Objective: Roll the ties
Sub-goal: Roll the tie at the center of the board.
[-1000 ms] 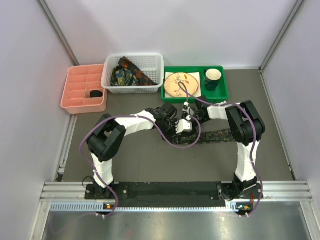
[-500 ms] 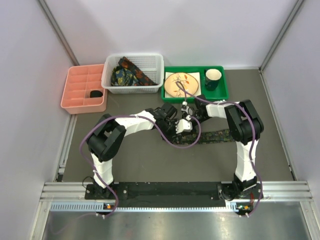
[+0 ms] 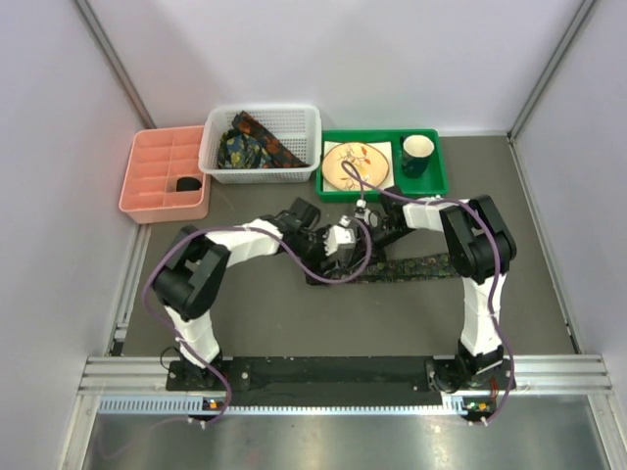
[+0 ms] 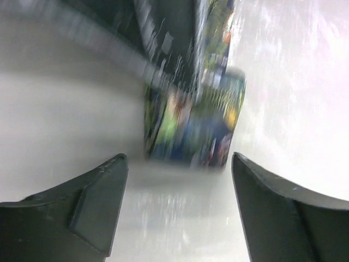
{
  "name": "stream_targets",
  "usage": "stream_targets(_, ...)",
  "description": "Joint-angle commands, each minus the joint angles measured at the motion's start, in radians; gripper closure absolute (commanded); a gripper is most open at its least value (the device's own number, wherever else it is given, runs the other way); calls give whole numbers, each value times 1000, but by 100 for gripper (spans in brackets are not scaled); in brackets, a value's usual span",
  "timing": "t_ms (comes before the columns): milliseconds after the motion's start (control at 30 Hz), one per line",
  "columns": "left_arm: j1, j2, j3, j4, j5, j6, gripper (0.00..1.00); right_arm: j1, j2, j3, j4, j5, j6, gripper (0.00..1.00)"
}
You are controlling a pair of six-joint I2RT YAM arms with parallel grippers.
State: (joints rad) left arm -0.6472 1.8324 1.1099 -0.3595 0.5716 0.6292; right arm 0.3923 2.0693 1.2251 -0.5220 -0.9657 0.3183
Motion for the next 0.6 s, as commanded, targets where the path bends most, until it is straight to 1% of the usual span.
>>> stream_targets(0, 98, -130, -119, 206, 222, -75, 12, 2, 2, -15, 11, 153, -70, 100)
stream_targets(33, 107, -148, -136, 255, 244, -86, 11, -1, -1, -18, 13, 157, -73, 100)
stream_targets(100, 115, -159, -175, 293, 286, -85, 11, -10, -6, -22, 11, 169, -90, 100)
stream_targets(133, 113, -160, -188, 350, 295, -106, 11, -12, -8, -26, 10, 176, -96, 100)
stream_targets(300, 112, -111, -211, 485, 336, -209, 12, -38, -23, -41, 20, 200, -114, 100)
stream_targets(433, 106, -50, -196, 531, 346, -227, 15, -53, -32, -41, 20, 223, -128, 100)
stream_targets(567, 75, 1, -171, 557, 346, -253, 18, -70, -37, -52, 27, 240, -133, 100)
